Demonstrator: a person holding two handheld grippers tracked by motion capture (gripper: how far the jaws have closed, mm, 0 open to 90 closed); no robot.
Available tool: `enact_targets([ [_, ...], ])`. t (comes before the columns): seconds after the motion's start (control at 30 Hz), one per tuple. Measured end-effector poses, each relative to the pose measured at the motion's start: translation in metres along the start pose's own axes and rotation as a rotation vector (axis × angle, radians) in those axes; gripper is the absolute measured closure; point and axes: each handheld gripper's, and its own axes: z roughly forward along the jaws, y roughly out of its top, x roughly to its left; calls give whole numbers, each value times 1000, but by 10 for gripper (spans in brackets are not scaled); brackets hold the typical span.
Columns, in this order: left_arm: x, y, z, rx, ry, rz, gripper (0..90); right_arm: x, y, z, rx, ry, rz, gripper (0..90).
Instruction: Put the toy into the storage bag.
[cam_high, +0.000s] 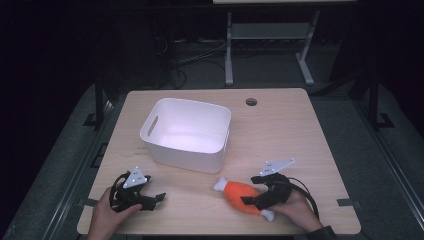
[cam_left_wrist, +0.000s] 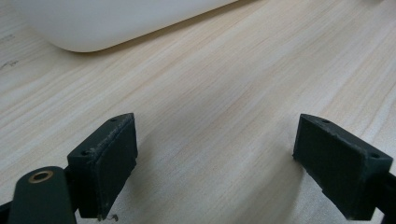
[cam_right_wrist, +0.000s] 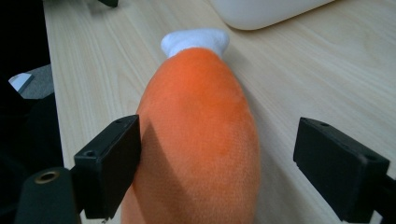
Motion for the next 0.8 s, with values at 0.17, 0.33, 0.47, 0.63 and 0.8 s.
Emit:
enact_targets([
  [0.17, 0, 0, 0, 0, 0, 0, 127, 3, -2, 3, 2, 5, -7, 148],
  [0.33, 0, 0, 0, 0, 0, 0, 127, 7, -4, 5, 7, 4, -10, 149],
  [0.47, 0, 0, 0, 0, 1, 0, 127, 13, -6, 9, 21, 7, -20, 149],
  [0.63, 0, 0, 0, 0, 2, 3, 128, 19, -9, 14, 47, 9, -35, 156],
  [0.8, 0, 0, 0, 0, 2, 2, 128, 25, -10, 18, 70, 25, -66, 209],
])
